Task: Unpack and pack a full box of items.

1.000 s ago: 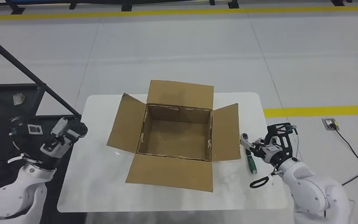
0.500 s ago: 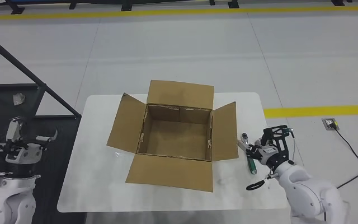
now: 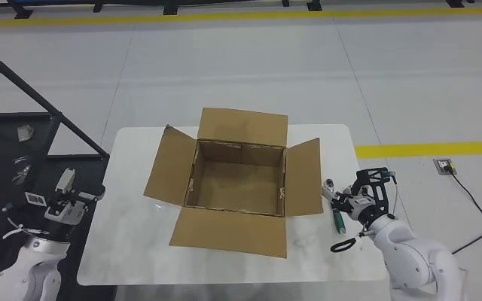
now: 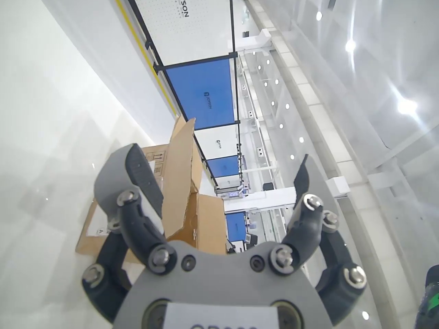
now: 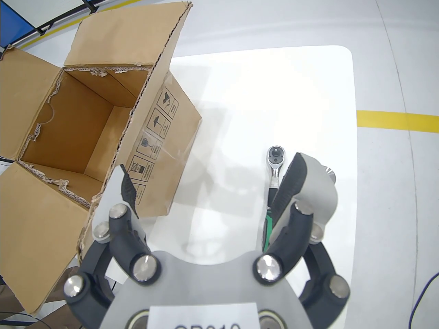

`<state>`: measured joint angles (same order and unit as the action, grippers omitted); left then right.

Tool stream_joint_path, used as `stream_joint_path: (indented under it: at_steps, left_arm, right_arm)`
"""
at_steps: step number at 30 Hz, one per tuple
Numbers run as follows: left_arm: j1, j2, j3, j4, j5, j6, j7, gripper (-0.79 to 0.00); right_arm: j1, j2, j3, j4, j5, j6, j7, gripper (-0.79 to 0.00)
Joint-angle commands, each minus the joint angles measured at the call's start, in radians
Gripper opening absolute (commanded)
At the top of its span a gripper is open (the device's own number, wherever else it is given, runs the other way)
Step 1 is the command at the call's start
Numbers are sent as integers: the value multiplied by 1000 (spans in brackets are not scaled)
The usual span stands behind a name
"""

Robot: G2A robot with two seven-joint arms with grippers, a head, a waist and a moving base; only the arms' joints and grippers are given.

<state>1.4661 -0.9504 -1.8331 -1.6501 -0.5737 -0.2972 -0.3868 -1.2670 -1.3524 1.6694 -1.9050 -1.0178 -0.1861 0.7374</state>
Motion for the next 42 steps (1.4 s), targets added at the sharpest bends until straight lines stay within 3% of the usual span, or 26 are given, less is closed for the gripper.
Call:
stream_joint_path:
  at_steps: [1, 4, 7, 12, 14, 24, 28, 36, 42]
  left_arm:
    - [-4, 0, 14, 6, 115, 25, 72, 0]
    - [-32, -10, 96, 29, 346, 37, 240, 0]
    - [-76, -19, 174, 90, 477, 29, 296, 0]
    - [-150, -27, 303, 196, 949, -36, 454, 0]
    - [-178, -32, 357, 234, 1067, -76, 469, 0]
    - [-200, -35, 377, 258, 1107, -91, 461, 0]
    - [-204, -41, 435, 231, 1358, 48, 501, 0]
    - [-352, -85, 592, 390, 1527, 211, 564, 0]
    - [-477, -126, 698, 532, 1578, 211, 620, 0]
  right_arm:
    - [0, 0, 0, 0, 0, 0, 0, 0]
    - [0, 0, 0, 0, 0, 0, 0, 0]
    - [0, 0, 0, 0, 0, 0, 0, 0]
    - [0, 0, 0, 0, 0, 0, 0, 0]
    - [0, 0, 0, 0, 0, 0, 0, 0]
    - [0, 0, 0, 0, 0, 0, 0, 0]
    - [0, 0, 0, 0, 0, 0, 0, 0]
    - [0, 0, 0, 0, 0, 0, 0, 0]
    - [0, 0, 0, 0, 0, 0, 0, 0]
